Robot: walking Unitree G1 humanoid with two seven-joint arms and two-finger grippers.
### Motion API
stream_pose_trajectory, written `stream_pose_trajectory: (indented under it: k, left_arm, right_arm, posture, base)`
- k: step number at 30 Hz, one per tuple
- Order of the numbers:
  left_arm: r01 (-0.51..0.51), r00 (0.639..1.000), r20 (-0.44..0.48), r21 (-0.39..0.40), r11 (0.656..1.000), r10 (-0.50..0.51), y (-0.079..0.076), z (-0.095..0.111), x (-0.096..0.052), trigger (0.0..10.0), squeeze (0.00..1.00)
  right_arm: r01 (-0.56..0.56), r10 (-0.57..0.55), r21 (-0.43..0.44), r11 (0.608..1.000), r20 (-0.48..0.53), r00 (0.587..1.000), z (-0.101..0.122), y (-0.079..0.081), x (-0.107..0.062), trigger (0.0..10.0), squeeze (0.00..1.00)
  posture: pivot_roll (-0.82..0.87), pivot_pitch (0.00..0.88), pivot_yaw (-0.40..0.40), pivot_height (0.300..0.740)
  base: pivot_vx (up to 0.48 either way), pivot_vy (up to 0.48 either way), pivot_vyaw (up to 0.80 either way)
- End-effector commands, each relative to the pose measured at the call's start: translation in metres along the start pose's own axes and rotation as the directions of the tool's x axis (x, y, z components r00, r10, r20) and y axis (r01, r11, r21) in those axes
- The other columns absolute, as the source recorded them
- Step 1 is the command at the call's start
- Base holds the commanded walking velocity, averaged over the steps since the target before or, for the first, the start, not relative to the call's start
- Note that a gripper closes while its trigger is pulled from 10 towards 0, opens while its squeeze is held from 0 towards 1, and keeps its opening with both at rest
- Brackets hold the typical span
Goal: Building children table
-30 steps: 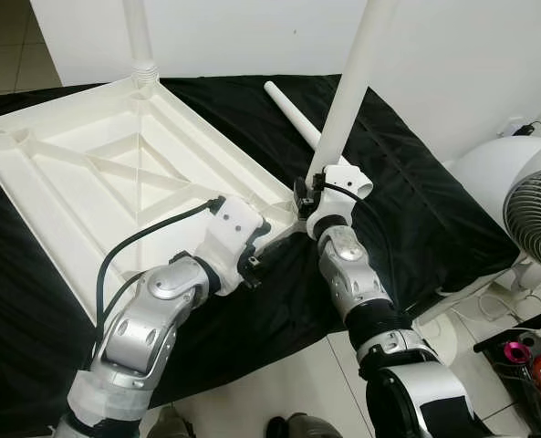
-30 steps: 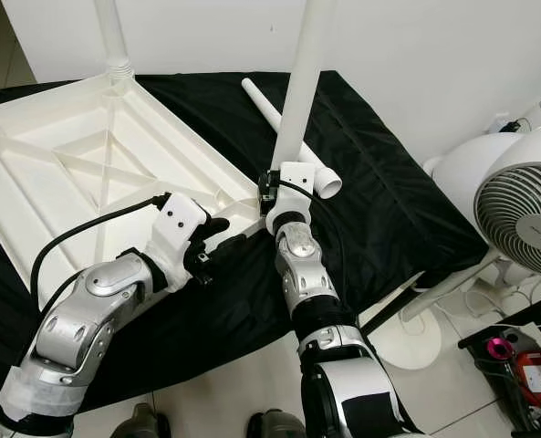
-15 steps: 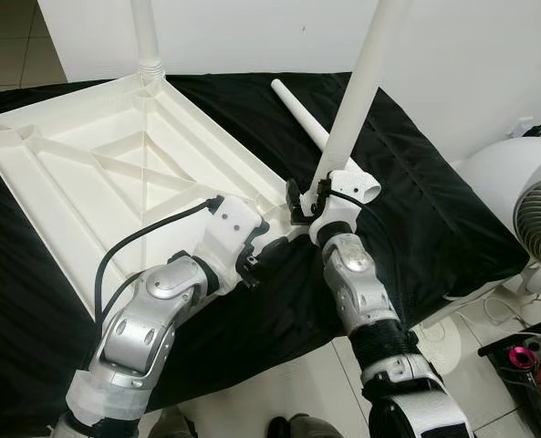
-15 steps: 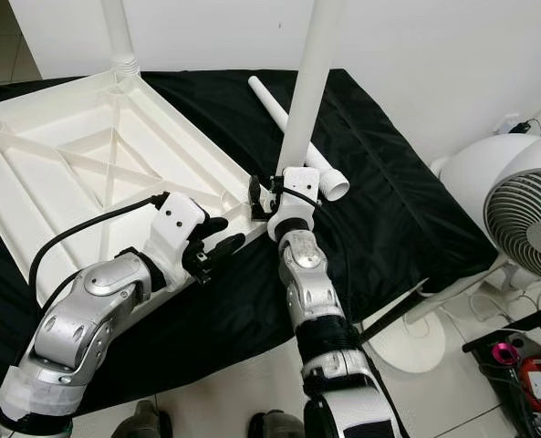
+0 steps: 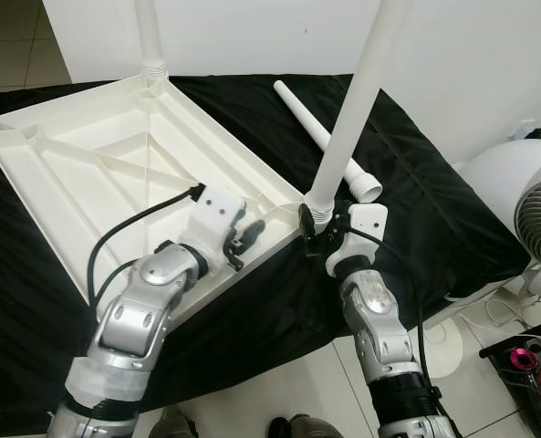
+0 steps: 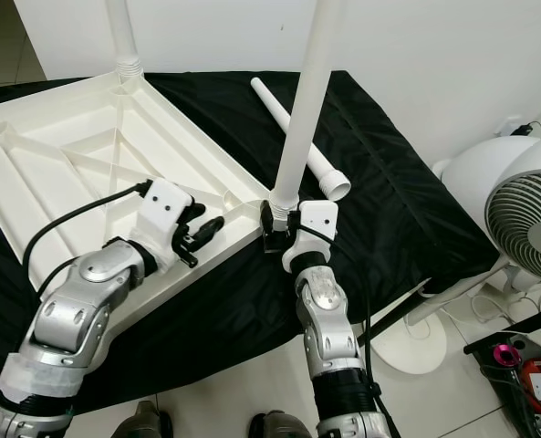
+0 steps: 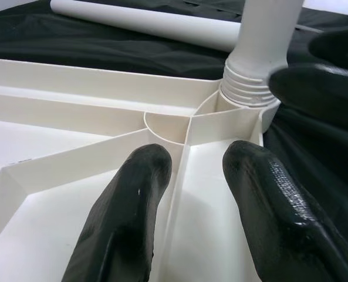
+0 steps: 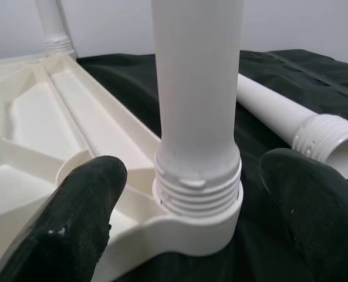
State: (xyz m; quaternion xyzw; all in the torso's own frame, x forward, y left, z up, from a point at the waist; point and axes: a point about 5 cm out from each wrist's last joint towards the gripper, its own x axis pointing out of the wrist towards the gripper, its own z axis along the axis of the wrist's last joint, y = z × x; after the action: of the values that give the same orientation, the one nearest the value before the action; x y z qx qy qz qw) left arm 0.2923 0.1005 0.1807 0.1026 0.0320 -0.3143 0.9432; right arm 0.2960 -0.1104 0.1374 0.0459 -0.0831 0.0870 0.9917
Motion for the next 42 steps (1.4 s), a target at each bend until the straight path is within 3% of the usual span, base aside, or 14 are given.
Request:
stream_pose_trajectory:
  k: [1, 5, 13, 14, 16, 17, 23, 24, 29, 34, 36, 38, 39, 42]
  left_arm:
    - [-0.078, 0.997, -0.012, 0.0, 0.997, 0.078, 0.004, -0.002, 0.001, 10.0, 0.0]
    - [-0.168, 0.984, -0.068, -0.012, 0.986, 0.166, 0.018, -0.007, 0.005, 10.0, 0.0]
    - [-0.181, 0.966, -0.187, 0.003, 0.984, 0.178, 0.029, -0.023, 0.008, 10.0, 0.0]
    - [-0.183, 0.965, -0.196, -0.027, 0.983, 0.174, 0.031, -0.025, 0.007, 10.0, 0.87]
    - [-0.183, 0.965, -0.196, -0.027, 0.983, 0.174, 0.031, -0.025, 0.007, 10.0, 0.87]
    - [-0.181, 0.965, -0.198, -0.039, 0.983, 0.17, 0.032, -0.025, 0.006, 10.0, 1.0]
    - [-0.172, 0.959, -0.234, -0.028, 0.985, 0.161, 0.032, -0.028, 0.005, 10.0, 0.94]
    - [-0.16, 0.957, -0.247, -0.018, 0.987, 0.151, 0.031, -0.029, 0.005, 10.0, 0.0]
    - [-0.147, 0.952, -0.273, -0.007, 0.989, 0.139, 0.031, -0.033, 0.005, 10.0, 0.0]
    - [-0.146, 0.907, -0.402, -0.028, 0.989, 0.123, 0.031, -0.052, 0.002, 10.0, 0.0]
    - [-0.174, 0.891, -0.433, -0.043, 0.984, 0.138, 0.031, -0.058, 0.001, 3.8, 0.0]
    - [-0.182, 0.887, -0.439, -0.046, 0.982, 0.144, 0.031, -0.059, 0.001, 3.8, 0.0]
    - [-0.189, 0.883, -0.445, -0.045, 0.981, 0.15, 0.032, -0.06, 0.001, 0.0, 0.0]
    - [-0.19, 0.88, -0.452, -0.047, 0.981, 0.149, 0.032, -0.061, 0.001, 0.0, 0.0]
  right_arm:
    - [0.0, 0.0, 0.015, 1.0, -0.008, 1.0, 0.0, -0.001, -0.002, 10.0, 0.0]
    - [-0.019, 0.019, 0.011, 1.0, -0.013, 1.0, 0.0, -0.004, -0.013, 10.0, 0.0]
    - [-0.026, 0.026, -0.011, 1.0, -0.029, 0.999, 0.0, -0.009, -0.022, 10.0, 0.0]
    - [-0.018, 0.017, -0.016, 1.0, -0.032, 0.999, 0.0, -0.011, -0.022, 10.0, 0.0]
    - [-0.018, 0.017, -0.016, 1.0, -0.032, 0.999, 0.0, -0.011, -0.022, 10.0, 0.0]
    - [-0.009, 0.008, -0.015, 1.0, -0.032, 0.999, 0.001, -0.012, -0.023, 10.0, 0.0]
    - [-0.006, 0.005, -0.028, 1.0, -0.037, 0.999, 0.001, -0.013, -0.027, 10.0, 0.0]
    - [-0.008, 0.006, -0.037, 0.999, -0.04, 0.999, 0.0, -0.013, -0.028, 10.0, 0.0]
    - [-0.008, 0.006, -0.051, 0.999, -0.041, 0.999, 0.001, -0.015, -0.028, 10.0, 0.0]
    - [0.0, -0.002, -0.054, 0.999, -0.042, 0.999, 0.004, -0.018, -0.027, 10.0, 0.0]
    - [0.001, -0.003, -0.058, 0.998, -0.044, 0.999, 0.004, -0.019, -0.027, 10.0, 0.0]
    - [0.001, -0.004, -0.059, 0.998, -0.044, 0.999, 0.004, -0.019, -0.027, 10.0, 0.0]
    - [0.003, -0.006, -0.059, 0.998, -0.043, 0.999, 0.004, -0.019, -0.026, 10.0, 0.0]
    - [0.005, -0.008, -0.059, 0.998, -0.042, 0.999, 0.005, -0.019, -0.026, 10.0, 0.0]
  posture:
    - [-0.03, 0.071, -0.071, 0.74]
    - [-0.04, 0.08, -0.061, 0.74]
    - [-0.06, 0.102, -0.045, 0.74]
    - [-0.06, 0.103, -0.044, 0.74]
    - [-0.06, 0.103, -0.044, 0.74]
    - [-0.06, 0.103, -0.042, 0.74]
    - [-0.06, 0.104, -0.034, 0.74]
    - [-0.07, 0.105, -0.033, 0.74]
    - [-0.07, 0.108, -0.033, 0.74]
    - [-0.07, 0.11, -0.034, 0.74]
    - [-0.08, 0.11, -0.034, 0.74]
    - [-0.08, 0.11, -0.034, 0.74]
    - [-0.08, 0.11, -0.034, 0.74]
    - [-0.08, 0.11, -0.035, 0.74]
  base:
    - [0.0, 0.0, 0.0]
    - [0.0, 0.0, 0.0]
    - [0.0, 0.0, 0.0]
    - [0.0, 0.0, 0.0]
    - [0.0, 0.0, 0.0]
    - [0.0, 0.0, 0.0]
    - [0.0, 0.0, 0.0]
    - [0.0, 0.0, 0.0]
    - [0.0, 0.0, 0.0]
    - [0.0, 0.0, 0.0]
    - [0.0, 0.0, 0.0]
    - [0.0, 0.0, 0.0]
    - [0.0, 0.0, 0.0]
    - [0.0, 0.0, 0.0]
